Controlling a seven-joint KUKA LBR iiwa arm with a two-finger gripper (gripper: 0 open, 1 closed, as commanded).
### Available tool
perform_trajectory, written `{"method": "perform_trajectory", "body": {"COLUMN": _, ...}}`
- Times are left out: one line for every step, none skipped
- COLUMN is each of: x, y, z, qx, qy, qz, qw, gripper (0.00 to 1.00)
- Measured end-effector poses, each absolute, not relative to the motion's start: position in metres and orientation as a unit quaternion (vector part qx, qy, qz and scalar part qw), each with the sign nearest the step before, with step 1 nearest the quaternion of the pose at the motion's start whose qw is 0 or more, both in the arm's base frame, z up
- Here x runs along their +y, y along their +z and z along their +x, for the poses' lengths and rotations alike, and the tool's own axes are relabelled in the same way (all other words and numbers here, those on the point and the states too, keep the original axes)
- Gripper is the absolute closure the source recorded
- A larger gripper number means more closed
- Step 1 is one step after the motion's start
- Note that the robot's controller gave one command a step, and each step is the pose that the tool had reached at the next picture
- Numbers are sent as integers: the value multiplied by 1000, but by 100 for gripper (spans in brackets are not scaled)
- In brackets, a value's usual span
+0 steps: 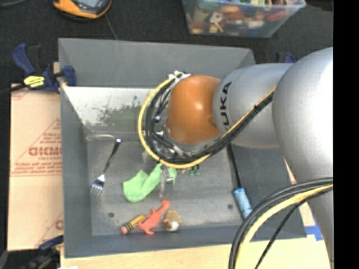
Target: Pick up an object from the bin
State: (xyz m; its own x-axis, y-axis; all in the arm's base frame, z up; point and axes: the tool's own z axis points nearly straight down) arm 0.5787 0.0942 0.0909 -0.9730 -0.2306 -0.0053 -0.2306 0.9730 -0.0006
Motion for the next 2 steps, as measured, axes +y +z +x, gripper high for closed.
{"method": "perform_trajectory", "body": {"x": 86, "y": 71, "z": 585, "qx": 997, "qy": 1, "qz": -79, "qw": 3, "gripper": 0}}
{"method": "perform_trajectory", "body": {"x": 89, "y": 78, "z": 581, "qx": 994, "qy": 0, "qz": -109, "qw": 2, "gripper": 0}}
